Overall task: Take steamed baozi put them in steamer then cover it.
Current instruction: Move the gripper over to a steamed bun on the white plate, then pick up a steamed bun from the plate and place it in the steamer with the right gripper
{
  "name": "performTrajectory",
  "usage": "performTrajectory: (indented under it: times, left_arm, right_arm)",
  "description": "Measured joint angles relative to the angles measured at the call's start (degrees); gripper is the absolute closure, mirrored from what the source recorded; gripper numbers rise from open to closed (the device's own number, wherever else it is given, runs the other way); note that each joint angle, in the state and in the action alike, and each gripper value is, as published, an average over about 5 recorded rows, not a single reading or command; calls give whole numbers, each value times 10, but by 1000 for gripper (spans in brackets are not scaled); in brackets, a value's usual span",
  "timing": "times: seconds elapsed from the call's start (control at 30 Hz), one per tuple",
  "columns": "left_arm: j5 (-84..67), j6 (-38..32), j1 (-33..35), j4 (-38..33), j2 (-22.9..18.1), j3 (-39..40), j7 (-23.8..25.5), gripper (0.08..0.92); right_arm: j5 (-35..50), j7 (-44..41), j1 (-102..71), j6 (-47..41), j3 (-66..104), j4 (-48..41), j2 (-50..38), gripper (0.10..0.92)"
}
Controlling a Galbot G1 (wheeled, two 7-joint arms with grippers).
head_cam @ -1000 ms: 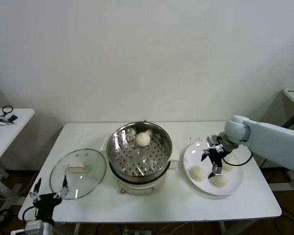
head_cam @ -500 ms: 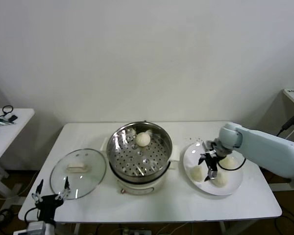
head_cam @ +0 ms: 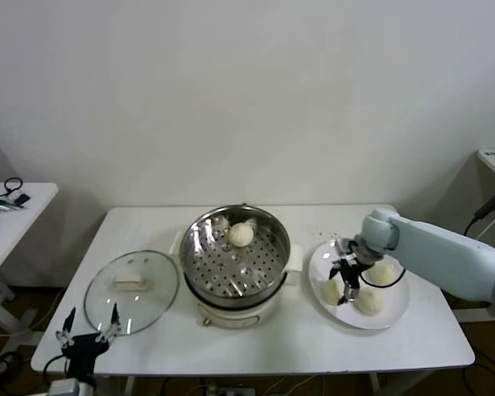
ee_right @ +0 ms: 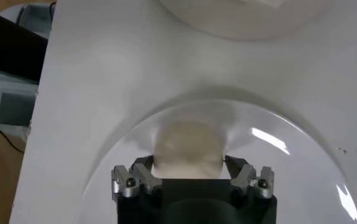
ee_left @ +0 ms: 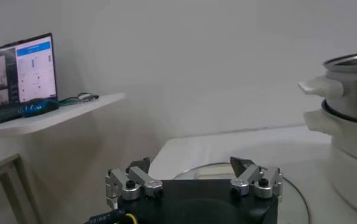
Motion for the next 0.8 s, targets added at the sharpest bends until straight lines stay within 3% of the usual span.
performTrajectory:
  times: [0.8]
  left_arm:
    - [2, -3, 8, -6, -1, 0, 0, 177]
  right_arm:
    - [36, -6, 31, 2, -6, 12, -21, 342]
